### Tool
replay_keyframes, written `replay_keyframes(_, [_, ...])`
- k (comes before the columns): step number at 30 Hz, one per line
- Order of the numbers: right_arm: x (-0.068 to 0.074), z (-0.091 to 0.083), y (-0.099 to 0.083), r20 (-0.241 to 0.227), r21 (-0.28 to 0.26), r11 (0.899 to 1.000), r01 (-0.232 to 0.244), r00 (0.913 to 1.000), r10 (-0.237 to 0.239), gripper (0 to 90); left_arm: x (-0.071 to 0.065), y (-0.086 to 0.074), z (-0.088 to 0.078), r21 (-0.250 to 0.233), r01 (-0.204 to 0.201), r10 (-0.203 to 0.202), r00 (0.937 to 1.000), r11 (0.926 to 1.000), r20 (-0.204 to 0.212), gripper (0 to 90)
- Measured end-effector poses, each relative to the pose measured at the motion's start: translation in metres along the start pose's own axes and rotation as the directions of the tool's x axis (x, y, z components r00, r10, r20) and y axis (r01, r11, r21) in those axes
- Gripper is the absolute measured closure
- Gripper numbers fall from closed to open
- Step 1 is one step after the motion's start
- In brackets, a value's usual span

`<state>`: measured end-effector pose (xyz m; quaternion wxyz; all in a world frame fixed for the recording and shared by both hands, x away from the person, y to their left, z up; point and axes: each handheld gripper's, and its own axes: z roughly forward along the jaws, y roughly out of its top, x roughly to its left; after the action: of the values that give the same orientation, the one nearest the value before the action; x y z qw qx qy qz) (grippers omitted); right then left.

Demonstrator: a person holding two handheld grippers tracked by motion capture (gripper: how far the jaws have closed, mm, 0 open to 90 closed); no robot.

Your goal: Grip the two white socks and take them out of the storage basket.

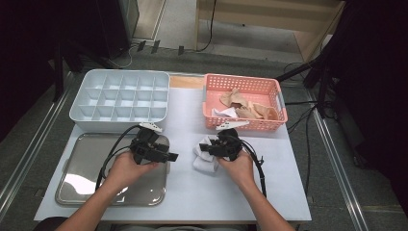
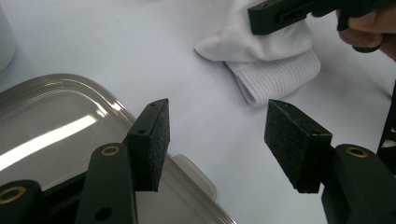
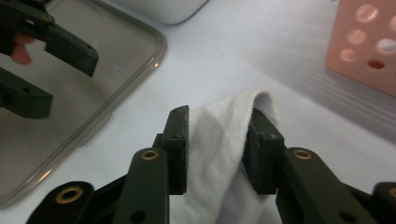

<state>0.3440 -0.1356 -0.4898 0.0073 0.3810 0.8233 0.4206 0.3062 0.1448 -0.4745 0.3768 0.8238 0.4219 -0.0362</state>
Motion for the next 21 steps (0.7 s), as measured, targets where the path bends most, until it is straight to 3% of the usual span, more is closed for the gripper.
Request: replay_keyframes(21, [-0.006,-0.055,0.016,0.059,-0.113,0.994,-0.008,0.9982,0.015,60.7,-0.002,0.0,0.0,0.003,0.004,-0.004,1.0,1.0,0.0,41.6])
